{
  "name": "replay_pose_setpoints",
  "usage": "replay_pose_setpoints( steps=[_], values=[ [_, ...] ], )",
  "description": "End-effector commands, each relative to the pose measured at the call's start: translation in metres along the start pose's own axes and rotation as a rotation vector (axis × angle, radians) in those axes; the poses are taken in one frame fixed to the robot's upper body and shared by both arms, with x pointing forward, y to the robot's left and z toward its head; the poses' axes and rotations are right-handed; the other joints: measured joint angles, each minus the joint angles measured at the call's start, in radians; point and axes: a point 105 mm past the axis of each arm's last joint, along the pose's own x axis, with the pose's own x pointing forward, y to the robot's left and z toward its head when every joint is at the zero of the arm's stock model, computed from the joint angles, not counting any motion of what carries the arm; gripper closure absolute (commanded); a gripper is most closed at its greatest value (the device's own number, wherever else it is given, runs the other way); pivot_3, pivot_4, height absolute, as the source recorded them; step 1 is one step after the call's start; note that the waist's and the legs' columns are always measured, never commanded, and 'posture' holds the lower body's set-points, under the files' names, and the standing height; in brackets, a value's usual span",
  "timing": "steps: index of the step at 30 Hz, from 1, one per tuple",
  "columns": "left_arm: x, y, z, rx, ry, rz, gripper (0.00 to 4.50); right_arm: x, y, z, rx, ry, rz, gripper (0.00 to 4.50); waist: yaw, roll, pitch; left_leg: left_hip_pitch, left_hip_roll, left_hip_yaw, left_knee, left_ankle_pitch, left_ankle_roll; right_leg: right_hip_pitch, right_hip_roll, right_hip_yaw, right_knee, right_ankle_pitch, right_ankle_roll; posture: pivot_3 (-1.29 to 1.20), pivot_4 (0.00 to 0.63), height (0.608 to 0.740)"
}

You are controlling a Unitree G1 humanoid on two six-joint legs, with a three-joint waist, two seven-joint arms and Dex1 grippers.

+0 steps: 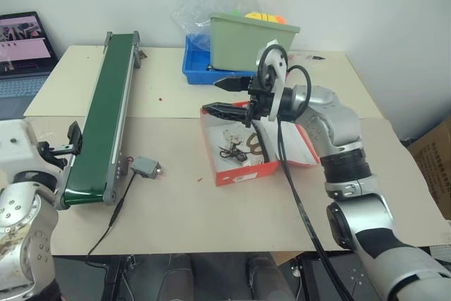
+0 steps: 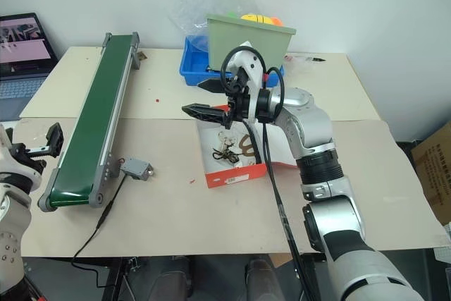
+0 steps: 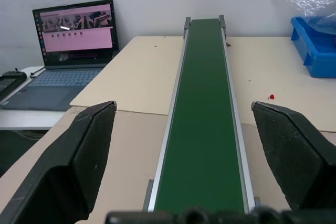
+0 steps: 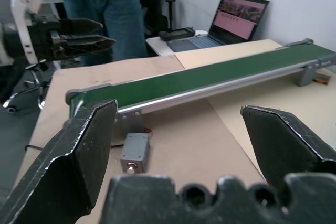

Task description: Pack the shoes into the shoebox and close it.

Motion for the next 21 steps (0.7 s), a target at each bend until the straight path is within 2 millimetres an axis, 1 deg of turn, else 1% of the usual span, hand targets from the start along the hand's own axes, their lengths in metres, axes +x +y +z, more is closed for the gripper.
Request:
replay_pose_setpoints(
  steps=[1,4,7,10,16,21],
  values=[
    [-0.004,0.001,0.003,0.020,-0.051,-0.017,0.06,0.002,0.007,0.007,-0.035,-0.025,0.035,0.01,-0.001,0.000,0.000,0.000,0.000,0.000,0.000,0.000,0.000,0.000,0.000,0.000,0.000,0.000,0.000,0.00,0.150,0.740],
    [-0.001,0.005,-0.007,0.007,-0.035,-0.020,0.06,0.004,0.010,0.007,-0.023,-0.034,0.041,0.01,-0.001,0.000,0.000,0.000,0.000,0.000,0.000,0.000,0.000,0.000,0.000,0.000,0.000,0.000,0.000,0.00,0.150,0.740],
    [0.003,0.010,-0.011,-0.002,-0.037,-0.009,0.06,0.005,0.012,0.007,-0.012,-0.037,0.034,0.01,-0.002,0.000,0.000,0.000,0.000,0.000,0.000,0.000,0.000,0.000,0.000,0.000,0.000,0.000,0.000,0.00,0.150,0.740],
    [0.007,0.011,-0.014,-0.002,-0.039,-0.008,0.06,0.004,0.014,0.006,0.006,-0.040,0.030,0.01,-0.001,0.000,0.000,0.000,0.000,0.000,0.000,0.000,0.000,0.000,0.000,0.000,0.000,0.000,0.000,0.00,0.150,0.740],
    [0.016,-0.002,-0.019,-0.006,-0.046,-0.052,0.06,0.002,0.016,0.007,0.005,-0.032,0.003,0.01,0.000,0.000,0.000,0.000,0.000,0.000,0.000,0.000,0.000,0.000,0.000,0.000,0.000,0.000,0.000,0.00,0.150,0.740],
    [0.021,-0.005,-0.020,-0.025,-0.060,-0.067,0.06,0.001,0.016,0.007,-0.007,-0.020,-0.017,0.01,0.001,0.000,0.000,0.000,0.000,0.000,0.000,0.000,0.000,0.000,0.000,0.000,0.000,0.000,0.000,0.00,0.150,0.740]
  ],
)
